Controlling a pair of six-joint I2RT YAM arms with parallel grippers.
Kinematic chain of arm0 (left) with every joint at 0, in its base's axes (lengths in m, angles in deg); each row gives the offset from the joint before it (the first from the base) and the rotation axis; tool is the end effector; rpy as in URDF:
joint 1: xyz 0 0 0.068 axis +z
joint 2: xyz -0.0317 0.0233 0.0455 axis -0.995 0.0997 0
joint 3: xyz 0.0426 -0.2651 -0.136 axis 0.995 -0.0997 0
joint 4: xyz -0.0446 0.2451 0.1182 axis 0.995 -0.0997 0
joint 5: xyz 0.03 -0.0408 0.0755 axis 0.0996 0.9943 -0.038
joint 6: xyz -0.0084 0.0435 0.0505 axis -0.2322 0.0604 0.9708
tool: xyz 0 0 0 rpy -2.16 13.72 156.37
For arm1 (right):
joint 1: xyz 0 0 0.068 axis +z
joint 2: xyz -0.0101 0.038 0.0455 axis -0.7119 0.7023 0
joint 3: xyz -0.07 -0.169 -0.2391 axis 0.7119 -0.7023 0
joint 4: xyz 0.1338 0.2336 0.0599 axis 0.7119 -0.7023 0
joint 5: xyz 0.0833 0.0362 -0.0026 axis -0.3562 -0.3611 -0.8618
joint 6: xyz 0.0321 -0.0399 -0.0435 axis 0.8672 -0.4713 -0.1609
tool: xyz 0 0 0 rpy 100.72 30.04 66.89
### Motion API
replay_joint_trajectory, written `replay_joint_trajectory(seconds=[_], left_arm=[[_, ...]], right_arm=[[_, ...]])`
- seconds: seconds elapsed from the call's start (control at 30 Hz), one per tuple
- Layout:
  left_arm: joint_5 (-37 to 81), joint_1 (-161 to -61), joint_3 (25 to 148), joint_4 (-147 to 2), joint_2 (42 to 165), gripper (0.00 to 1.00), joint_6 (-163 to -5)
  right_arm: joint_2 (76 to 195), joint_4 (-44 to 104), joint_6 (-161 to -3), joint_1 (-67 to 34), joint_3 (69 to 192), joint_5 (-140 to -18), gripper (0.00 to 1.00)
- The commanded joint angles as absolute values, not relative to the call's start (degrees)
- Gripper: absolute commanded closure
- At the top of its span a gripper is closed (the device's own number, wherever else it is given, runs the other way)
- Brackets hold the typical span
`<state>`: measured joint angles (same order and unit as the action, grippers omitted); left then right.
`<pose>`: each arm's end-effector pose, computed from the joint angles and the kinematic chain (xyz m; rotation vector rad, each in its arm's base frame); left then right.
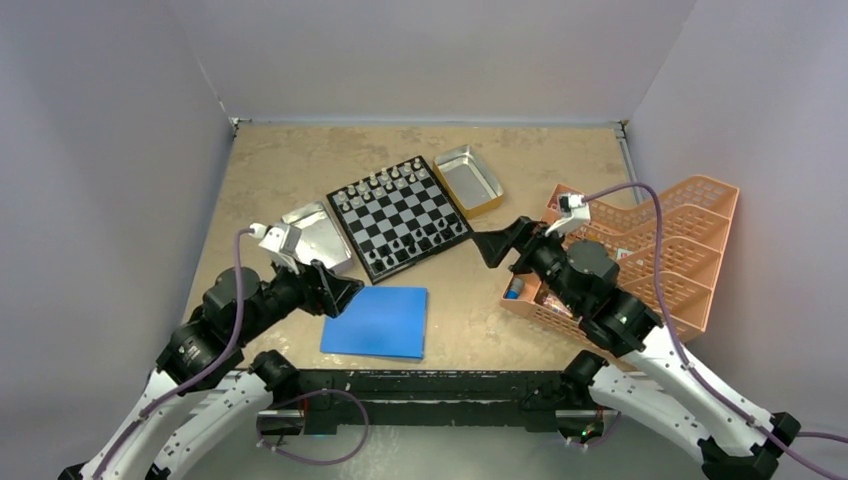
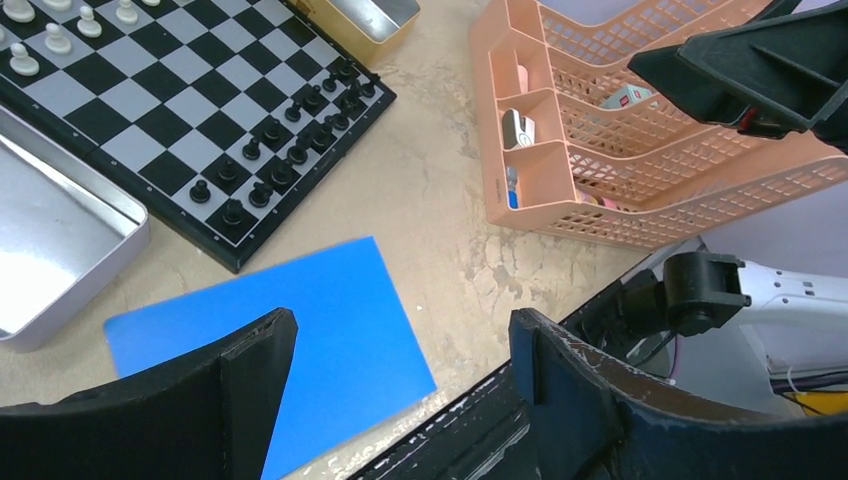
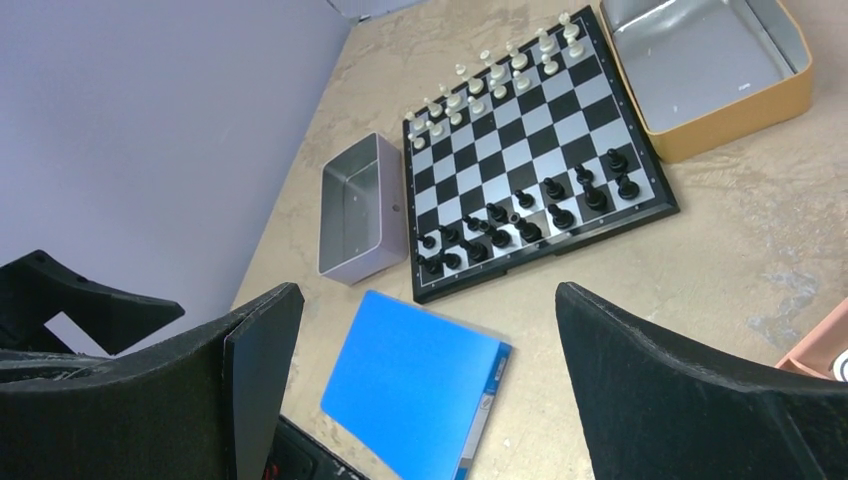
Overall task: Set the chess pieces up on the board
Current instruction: Reset both arms
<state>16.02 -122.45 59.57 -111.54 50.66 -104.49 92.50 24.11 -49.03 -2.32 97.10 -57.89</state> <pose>0.0709 -0.0585 0.3492 0.1268 1.9214 -0.8880 0.1322 0.1062 0.3700 0.1435 1.6749 0.9203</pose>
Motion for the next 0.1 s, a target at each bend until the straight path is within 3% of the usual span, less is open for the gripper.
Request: replay_joint_trajectory(seconds=[0.0, 0.07], left_arm=[[15.56, -122.44, 60.83, -108.56, 51.3, 0.22, -105.06], [15.37, -122.51, 60.87, -108.67, 51.3, 0.22, -105.25]], right_arm=[[91.04, 25.57, -49.47, -2.3, 99.01, -56.43, 0.01], [90.9, 25.5, -49.48, -2.32, 98.99, -56.74, 0.01]])
